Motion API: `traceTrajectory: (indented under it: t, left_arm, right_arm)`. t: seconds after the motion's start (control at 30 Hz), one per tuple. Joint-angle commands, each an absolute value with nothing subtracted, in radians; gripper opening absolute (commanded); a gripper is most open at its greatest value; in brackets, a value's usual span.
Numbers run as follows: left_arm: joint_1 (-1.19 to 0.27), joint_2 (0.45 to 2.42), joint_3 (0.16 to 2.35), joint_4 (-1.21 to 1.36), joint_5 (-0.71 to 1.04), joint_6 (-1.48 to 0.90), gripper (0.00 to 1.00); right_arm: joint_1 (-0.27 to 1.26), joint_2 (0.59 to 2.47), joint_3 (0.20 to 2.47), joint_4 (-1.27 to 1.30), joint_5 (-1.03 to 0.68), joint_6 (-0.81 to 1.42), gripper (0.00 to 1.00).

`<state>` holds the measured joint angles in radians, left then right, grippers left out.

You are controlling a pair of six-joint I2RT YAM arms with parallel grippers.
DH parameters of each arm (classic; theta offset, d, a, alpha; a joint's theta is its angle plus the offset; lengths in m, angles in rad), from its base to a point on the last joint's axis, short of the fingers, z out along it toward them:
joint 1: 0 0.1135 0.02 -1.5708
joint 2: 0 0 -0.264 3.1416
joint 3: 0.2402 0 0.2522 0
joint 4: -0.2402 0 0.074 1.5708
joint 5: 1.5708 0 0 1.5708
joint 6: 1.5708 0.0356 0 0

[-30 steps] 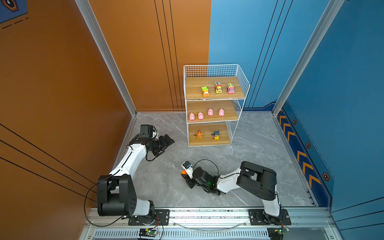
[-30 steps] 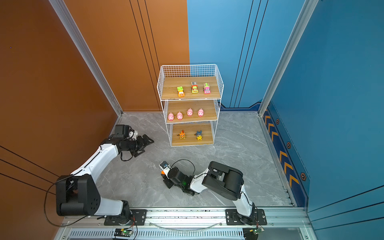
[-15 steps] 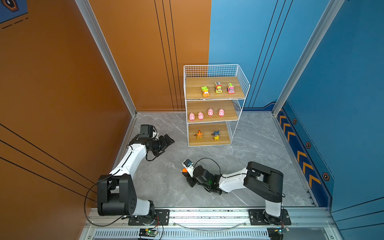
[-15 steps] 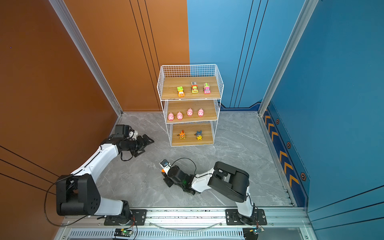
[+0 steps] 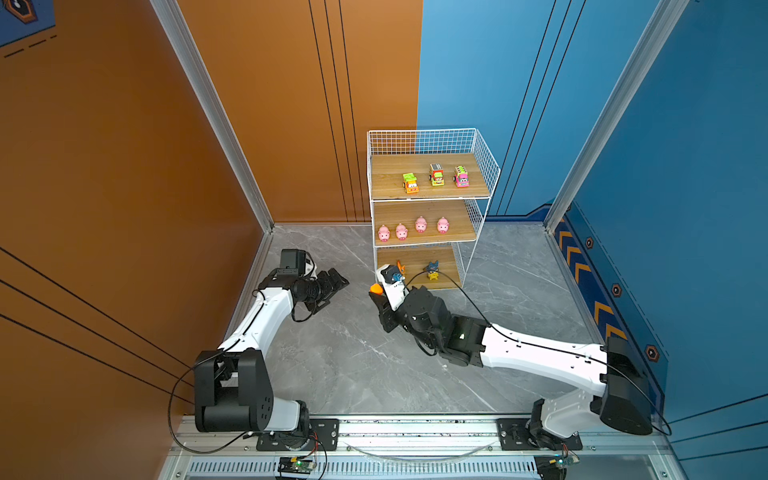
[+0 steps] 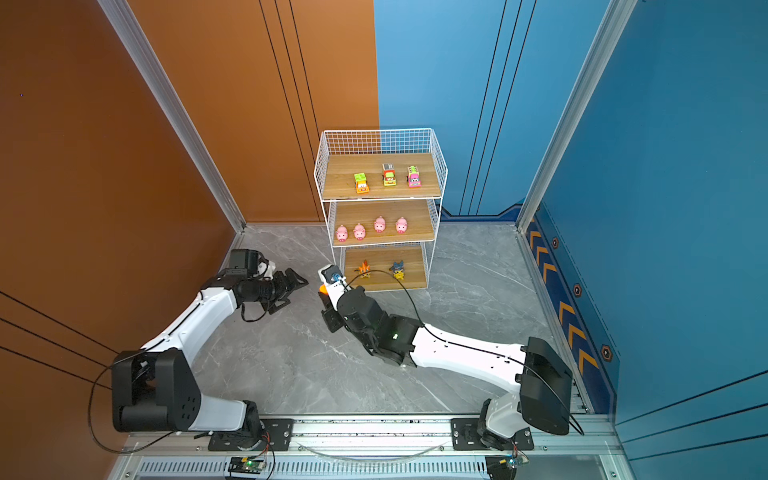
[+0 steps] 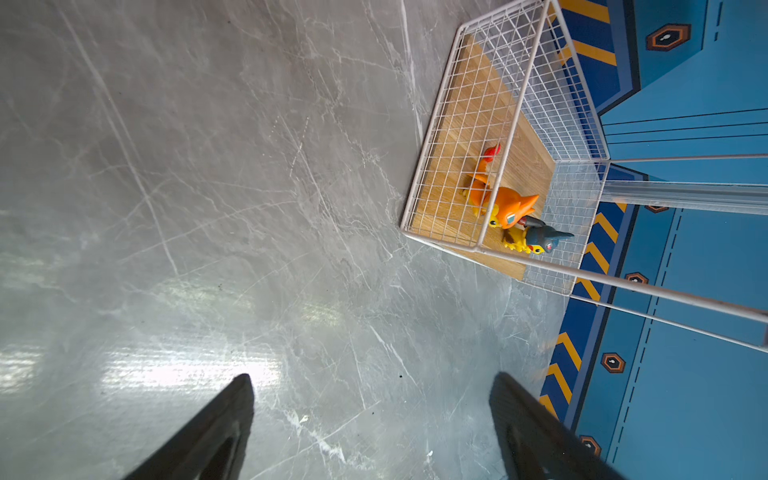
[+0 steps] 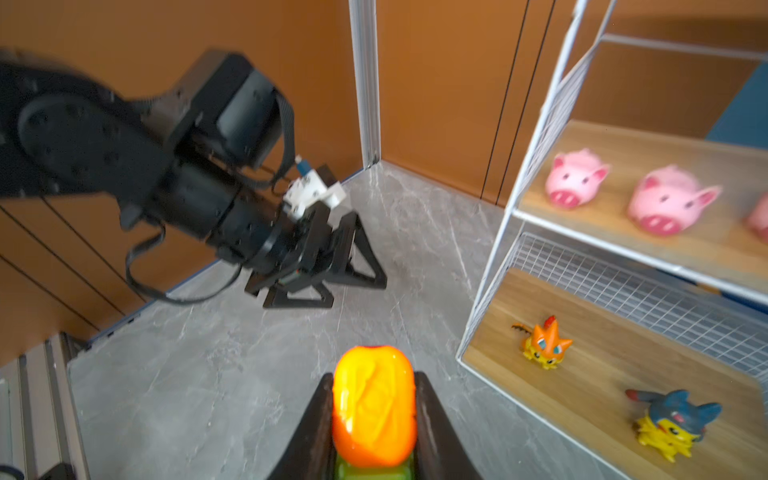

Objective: Place and organize the plastic toys onto the shelf
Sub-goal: 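Lift the small car up to the top shelf with the right gripper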

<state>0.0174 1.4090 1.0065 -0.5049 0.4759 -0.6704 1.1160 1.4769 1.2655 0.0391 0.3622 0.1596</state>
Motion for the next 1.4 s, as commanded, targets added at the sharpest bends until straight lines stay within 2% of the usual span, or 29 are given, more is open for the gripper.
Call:
traceTrajectory:
  t: [0.0, 0.33, 0.7, 1.37]
  left_arm:
    - [0.002, 1.376, 0.989, -0.497, 0.479, -0.660, 0.90]
    - [-0.030, 1.367, 0.990, -0.497, 0.472, -0.653, 0.90]
    - [-0.066, 1.365, 0.992, -0.497, 0.473, -0.653, 0.90]
    - [-0.089, 1.341, 0.994, -0.497, 0.489, -0.638, 0.90]
  right_arm:
    - [1.089, 1.455, 1.376, -0.191, 0.435, 0.106, 0.19]
    - [1.004, 1.492, 1.663, -0.243, 0.457, 0.017, 0.19]
    - [0.960, 1.636, 1.932, -0.213, 0.463, -0.029, 0.19]
    - [0.944, 1.919, 2.234, -0.130, 0.606, -0.057, 0.20]
